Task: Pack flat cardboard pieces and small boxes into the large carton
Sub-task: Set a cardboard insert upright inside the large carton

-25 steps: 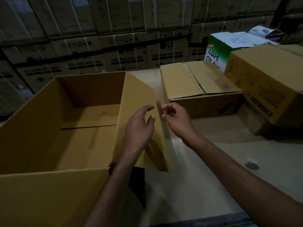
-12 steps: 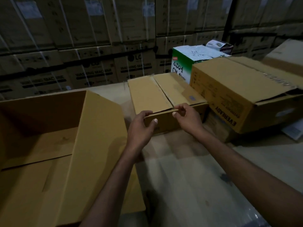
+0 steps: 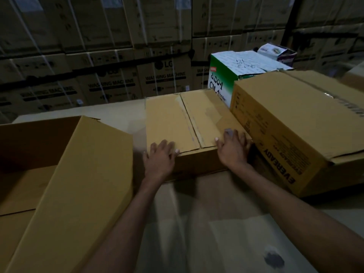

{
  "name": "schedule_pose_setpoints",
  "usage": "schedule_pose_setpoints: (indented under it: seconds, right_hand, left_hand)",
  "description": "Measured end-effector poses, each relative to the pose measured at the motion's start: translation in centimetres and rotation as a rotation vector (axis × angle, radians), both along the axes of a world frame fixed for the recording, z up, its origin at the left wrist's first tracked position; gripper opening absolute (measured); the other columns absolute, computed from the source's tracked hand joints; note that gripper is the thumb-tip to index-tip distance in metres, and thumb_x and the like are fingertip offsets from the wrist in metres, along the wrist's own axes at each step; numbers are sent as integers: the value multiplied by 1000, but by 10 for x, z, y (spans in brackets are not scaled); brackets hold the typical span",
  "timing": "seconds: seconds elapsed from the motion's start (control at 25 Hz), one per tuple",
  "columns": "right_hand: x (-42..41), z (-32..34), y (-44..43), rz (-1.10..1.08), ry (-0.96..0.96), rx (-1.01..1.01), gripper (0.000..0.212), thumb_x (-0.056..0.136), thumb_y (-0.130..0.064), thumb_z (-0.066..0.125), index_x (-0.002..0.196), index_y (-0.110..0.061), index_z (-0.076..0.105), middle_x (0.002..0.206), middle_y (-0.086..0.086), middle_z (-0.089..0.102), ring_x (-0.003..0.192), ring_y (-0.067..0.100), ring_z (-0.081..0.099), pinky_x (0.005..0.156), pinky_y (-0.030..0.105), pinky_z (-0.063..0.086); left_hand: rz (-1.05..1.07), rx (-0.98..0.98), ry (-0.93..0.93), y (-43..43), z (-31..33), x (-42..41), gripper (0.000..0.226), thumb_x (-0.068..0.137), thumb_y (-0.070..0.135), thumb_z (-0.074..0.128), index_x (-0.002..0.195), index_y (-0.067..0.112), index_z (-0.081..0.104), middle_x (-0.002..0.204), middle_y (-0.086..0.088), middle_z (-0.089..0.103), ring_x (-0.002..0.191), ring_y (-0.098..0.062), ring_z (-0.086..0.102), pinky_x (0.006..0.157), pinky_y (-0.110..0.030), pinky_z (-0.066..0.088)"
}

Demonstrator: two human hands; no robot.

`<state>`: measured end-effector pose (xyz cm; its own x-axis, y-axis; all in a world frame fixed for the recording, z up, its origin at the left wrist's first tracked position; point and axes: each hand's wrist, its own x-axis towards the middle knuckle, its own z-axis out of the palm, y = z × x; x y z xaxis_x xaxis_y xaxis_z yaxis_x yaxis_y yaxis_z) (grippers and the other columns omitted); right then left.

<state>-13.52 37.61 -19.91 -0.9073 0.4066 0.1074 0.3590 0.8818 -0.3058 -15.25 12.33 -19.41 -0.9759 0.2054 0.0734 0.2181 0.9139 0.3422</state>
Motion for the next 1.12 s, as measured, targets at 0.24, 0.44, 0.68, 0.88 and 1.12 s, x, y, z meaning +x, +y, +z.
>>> schedule_pose_setpoints:
  seconds: [0.24, 0.44, 0.68, 0.88, 1.12]
  right_hand:
    - [13, 10, -16, 14, 137, 87, 48, 105, -52, 36, 125, -23, 69, 136, 13, 57, 132, 34, 41, 107, 58, 28]
    - [-20, 10, 18, -114, 103, -260, 73, 90, -62, 57, 147, -16, 47, 154, 12, 42, 142, 37, 35, 114, 52, 32]
    - [-40, 23, 39, -208, -27, -666, 113, 81, -68, 71, 160, -7, 20, 164, 16, 28, 149, 36, 31, 118, 46, 33]
    - [-6, 16, 21, -122, 237, -767, 96, 69, -68, 81, 138, -6, 57, 133, 9, 63, 119, 28, 61, 95, 37, 53]
    - [63, 76, 3, -126, 377, -449, 75, 77, -81, 62, 114, -17, 62, 112, 4, 70, 101, 29, 67, 83, 42, 57]
  left_hand:
    - [221, -12, 212, -28, -5, -6, 37, 100, 53, 45, 118, 28, 65, 126, -1, 62, 119, -28, 54, 97, -49, 42]
    - [251, 164, 22, -29, 11, -32, 68, 90, 61, 62, 139, 16, 48, 144, -16, 43, 129, -38, 44, 99, -47, 42]
    - [432, 451, -235, -35, 8, -56, 96, 71, 72, 74, 137, 8, 45, 138, -16, 56, 123, -38, 56, 92, -43, 51]
    - [456, 853, -204, -53, 23, -34, 83, 71, 45, 89, 136, 5, 56, 132, -15, 63, 118, -34, 61, 96, -46, 54]
    - [308, 960, 189, -70, 80, 27, 60, 78, 43, 84, 127, 15, 63, 114, 3, 65, 106, -18, 63, 85, -34, 53]
